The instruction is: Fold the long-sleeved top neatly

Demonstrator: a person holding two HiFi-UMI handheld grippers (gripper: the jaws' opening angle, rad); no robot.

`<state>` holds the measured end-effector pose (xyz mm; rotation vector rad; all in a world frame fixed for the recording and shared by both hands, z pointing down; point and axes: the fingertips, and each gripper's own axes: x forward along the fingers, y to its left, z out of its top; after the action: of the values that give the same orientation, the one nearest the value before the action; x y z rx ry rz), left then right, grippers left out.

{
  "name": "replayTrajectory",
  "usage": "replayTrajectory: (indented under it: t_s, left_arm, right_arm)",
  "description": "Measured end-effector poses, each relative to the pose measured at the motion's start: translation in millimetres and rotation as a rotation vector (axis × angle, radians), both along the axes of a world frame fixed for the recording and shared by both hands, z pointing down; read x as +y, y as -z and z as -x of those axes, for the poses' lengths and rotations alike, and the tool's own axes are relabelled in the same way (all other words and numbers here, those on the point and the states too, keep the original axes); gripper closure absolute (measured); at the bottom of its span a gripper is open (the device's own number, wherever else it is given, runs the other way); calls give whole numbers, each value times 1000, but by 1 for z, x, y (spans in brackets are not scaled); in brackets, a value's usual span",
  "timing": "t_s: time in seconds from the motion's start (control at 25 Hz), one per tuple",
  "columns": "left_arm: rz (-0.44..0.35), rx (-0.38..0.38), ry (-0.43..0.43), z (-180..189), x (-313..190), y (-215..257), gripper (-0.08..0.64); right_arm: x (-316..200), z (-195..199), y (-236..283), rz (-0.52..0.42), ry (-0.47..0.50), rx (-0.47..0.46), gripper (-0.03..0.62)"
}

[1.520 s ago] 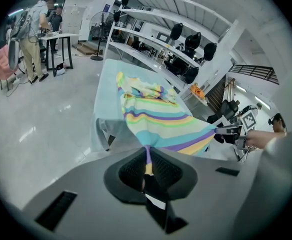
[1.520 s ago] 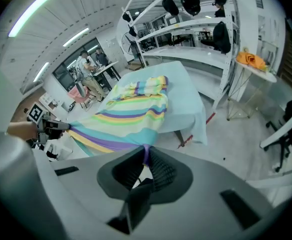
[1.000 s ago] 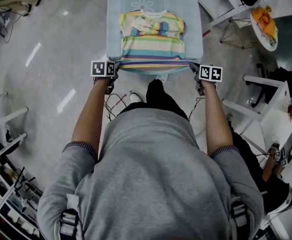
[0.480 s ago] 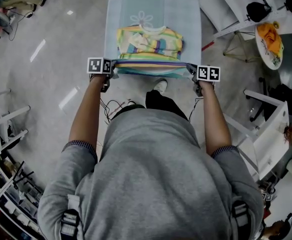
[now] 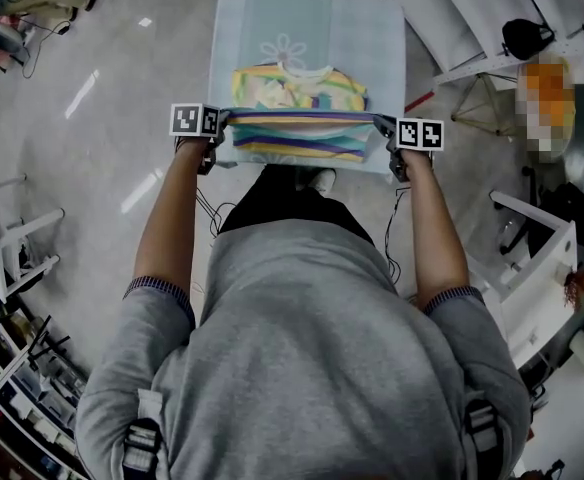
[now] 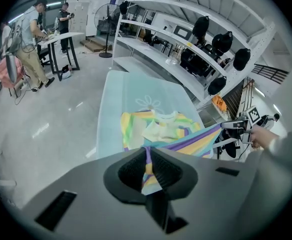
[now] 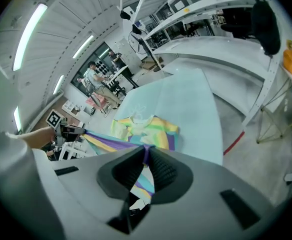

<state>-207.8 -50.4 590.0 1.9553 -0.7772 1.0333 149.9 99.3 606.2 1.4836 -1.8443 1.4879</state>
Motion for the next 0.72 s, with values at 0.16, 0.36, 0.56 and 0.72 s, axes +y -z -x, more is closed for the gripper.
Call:
replayTrajectory:
  t_s: [0.16, 0.36, 0.56, 0.72]
  left_arm:
    - [1, -10, -26, -10, -30, -7, 522]
    - [38, -32, -71, -24, -64, -23, 522]
    - [105, -43, -94, -35, -96, -58, 518]
    - [168, -41, -83, -47, -116, -92, 517]
  right_arm:
    - [-31, -9, -1, 1, -7, 17, 551]
    - [-61, -21, -12, 40, -35, 28, 548]
    - [-85, -30, -42, 108, -51, 34, 541]
    - [-101, -39, -70, 167, -63, 35, 541]
